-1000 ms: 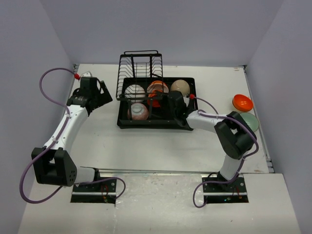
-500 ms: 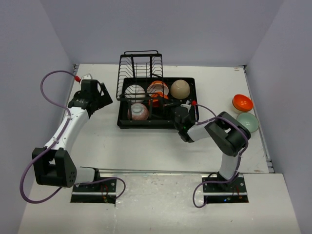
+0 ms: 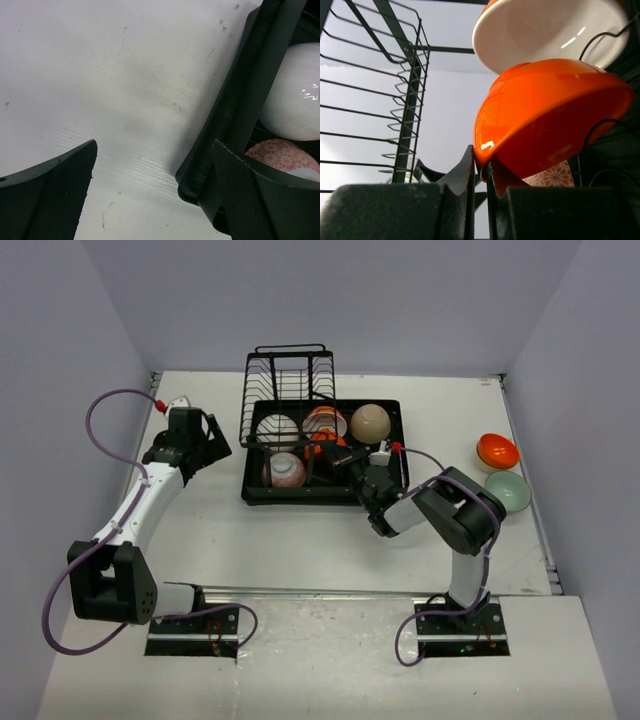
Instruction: Unload the bowls from the dish rack
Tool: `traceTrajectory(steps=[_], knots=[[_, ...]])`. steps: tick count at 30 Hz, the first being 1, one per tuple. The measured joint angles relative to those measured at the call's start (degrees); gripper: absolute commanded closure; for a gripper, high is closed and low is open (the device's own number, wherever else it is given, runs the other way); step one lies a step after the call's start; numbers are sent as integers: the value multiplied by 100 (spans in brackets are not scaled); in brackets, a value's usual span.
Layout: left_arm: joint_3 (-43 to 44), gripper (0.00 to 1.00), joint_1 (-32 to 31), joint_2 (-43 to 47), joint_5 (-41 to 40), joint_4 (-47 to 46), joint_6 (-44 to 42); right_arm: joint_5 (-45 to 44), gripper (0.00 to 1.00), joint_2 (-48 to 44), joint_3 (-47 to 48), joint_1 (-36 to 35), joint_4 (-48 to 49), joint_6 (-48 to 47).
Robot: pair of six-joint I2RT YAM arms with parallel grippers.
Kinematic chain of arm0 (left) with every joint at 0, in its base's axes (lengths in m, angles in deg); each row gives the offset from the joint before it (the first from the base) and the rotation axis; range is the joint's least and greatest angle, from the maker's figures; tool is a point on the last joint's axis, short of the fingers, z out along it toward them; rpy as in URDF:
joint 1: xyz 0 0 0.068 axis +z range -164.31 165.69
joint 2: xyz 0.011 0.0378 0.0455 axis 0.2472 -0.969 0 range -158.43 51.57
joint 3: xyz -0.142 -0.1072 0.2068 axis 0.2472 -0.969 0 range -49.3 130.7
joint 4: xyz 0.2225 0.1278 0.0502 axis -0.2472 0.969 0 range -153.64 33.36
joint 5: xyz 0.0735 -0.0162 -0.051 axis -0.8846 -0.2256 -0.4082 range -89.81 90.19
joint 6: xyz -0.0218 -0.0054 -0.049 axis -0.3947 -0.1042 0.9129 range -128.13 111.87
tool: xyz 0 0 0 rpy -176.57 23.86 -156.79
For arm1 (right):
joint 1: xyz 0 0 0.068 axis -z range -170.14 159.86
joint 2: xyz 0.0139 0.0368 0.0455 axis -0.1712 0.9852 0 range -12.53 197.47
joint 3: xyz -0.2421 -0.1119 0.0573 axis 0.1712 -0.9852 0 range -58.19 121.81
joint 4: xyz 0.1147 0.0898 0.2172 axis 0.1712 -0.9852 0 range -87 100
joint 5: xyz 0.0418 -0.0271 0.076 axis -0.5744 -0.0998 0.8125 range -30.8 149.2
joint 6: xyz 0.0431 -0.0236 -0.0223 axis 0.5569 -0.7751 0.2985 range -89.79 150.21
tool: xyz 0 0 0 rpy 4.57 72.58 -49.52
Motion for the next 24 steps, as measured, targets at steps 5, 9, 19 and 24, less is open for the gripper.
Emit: traceTrajectory(steps=[5,9,19,24], knots=[[0,3,0,0,-9,2,0,153,100,-433,33,-13,-549,-358],[4,3,0,0,-28,4,-2,142,100,-994,74,9,-608,-514],[262,2,0,-114,-125,31,-17,133,100,-1375,254,179,-927,-647],[549,2,4,-251,-120,127,-20,374,100,-2037,46,715,-1665,-693]])
